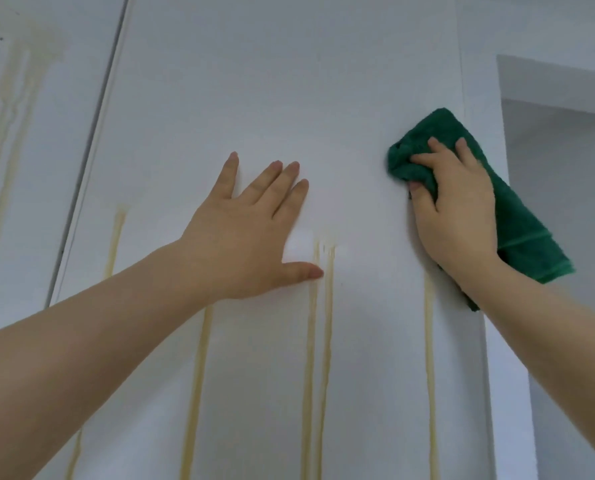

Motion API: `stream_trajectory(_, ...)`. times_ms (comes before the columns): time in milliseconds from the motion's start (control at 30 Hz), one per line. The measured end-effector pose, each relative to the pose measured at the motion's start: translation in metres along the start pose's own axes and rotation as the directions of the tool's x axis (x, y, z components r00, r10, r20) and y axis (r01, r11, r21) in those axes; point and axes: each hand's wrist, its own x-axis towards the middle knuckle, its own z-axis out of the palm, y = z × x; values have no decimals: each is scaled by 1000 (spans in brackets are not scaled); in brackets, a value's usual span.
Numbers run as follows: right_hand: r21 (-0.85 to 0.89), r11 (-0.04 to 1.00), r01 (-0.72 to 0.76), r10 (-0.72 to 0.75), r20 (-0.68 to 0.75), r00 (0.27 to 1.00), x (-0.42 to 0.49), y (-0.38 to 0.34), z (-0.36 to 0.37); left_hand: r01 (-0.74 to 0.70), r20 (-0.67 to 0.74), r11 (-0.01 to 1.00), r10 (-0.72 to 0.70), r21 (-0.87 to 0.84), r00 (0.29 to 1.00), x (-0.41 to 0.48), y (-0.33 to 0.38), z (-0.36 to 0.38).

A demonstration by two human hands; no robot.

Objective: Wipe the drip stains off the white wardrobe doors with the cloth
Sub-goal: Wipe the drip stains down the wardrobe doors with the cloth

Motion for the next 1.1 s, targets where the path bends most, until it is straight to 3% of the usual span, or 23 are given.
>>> stream_trajectory(67,-40,995,90,-88,63,994,-26,1,3,-12,128,1000,10,10,992,-2,4,-5)
stream_trajectory(167,-60,971,233,-216,202,955,-33,14,-10,-32,166,999,24,44,986,-3,8,-3)
stream_trajectory(367,20,999,-26,26,20,999,-8,-5,-1,-9,152,999,2,42,988,-1,11,4)
stream_trajectory(500,-16,977,214,-208,180,962,-66,1,-8,1,136,1000,-4,26,991,-1,9,1)
stream_trajectory(567,-28,963,268,-252,255,934,-68,10,-16,-10,149,1000,7,23,989,-3,11,-1)
stream_trajectory(733,24,1000,-16,14,75,997,-35,-2,-8,12,153,1000,-10,-7,988,-3,13,2)
stream_trajectory(933,5,976,219,-216,184,959,-108,7,-14,28,118,995,-18,-90,993,-17,15,14)
stream_trajectory(1100,39,999,-6,3,80,997,-51,-1,-8,21,112,999,-15,-50,994,-16,17,15)
